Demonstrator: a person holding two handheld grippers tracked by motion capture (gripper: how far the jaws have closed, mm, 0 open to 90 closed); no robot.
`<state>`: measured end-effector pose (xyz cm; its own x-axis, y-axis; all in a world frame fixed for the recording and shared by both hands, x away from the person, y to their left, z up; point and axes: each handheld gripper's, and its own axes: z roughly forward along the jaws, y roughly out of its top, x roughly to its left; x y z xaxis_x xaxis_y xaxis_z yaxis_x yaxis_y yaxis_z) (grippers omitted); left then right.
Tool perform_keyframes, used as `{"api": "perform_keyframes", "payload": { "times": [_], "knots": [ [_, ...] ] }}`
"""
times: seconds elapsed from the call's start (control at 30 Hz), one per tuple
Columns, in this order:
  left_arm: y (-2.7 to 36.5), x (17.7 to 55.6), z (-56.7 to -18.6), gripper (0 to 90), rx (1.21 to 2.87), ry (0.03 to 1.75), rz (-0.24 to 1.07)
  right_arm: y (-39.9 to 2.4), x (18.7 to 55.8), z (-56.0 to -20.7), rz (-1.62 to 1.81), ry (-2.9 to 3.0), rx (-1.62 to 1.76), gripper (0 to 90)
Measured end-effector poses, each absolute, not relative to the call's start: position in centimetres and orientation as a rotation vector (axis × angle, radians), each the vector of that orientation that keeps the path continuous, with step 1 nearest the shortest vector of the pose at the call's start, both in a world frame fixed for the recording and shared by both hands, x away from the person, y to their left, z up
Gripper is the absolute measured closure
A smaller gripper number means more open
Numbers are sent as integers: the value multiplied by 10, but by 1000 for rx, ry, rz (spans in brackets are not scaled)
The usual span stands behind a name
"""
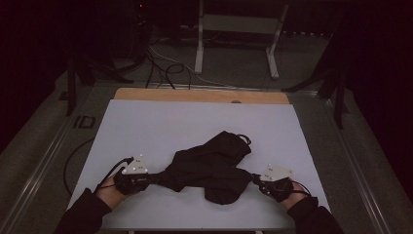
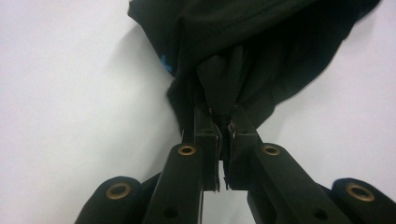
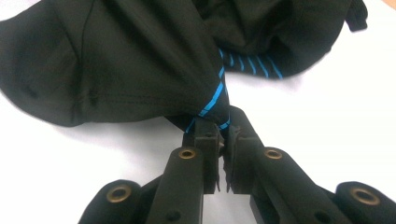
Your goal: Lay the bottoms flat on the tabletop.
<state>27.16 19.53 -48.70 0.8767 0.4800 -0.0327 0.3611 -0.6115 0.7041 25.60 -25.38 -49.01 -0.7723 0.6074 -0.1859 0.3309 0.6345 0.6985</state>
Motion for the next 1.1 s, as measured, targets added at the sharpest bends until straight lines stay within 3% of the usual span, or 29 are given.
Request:
{"api": "perform_keyframes", "payload": {
  "times": [0.6, 0.67, 0.73, 0.87, 1.03, 1.07, 1.1],
  "knots": [
    [163, 253, -481, 845, 2298, 512, 102, -286, 235, -491, 926, 2445, 806, 839],
    [165, 257, -477, 826, 2272, 526, 113, -287, 236, -489, 935, 2429, 816, 814],
    [166, 259, -476, 792, 2266, 527, 107, -289, 237, -489, 947, 2428, 829, 734],
    [169, 263, -476, 580, 2248, 538, 98, -295, 240, -486, 982, 2399, 872, 605],
    [173, 270, -469, 280, 2189, 567, 76, -300, 247, -479, 1028, 2351, 925, 367],
    [173, 270, -469, 246, 2189, 567, 76, -300, 247, -479, 1028, 2351, 925, 367],
    [173, 272, -467, 205, 2177, 579, 75, -302, 252, -474, 1079, 2326, 938, 278]
  ]
}}
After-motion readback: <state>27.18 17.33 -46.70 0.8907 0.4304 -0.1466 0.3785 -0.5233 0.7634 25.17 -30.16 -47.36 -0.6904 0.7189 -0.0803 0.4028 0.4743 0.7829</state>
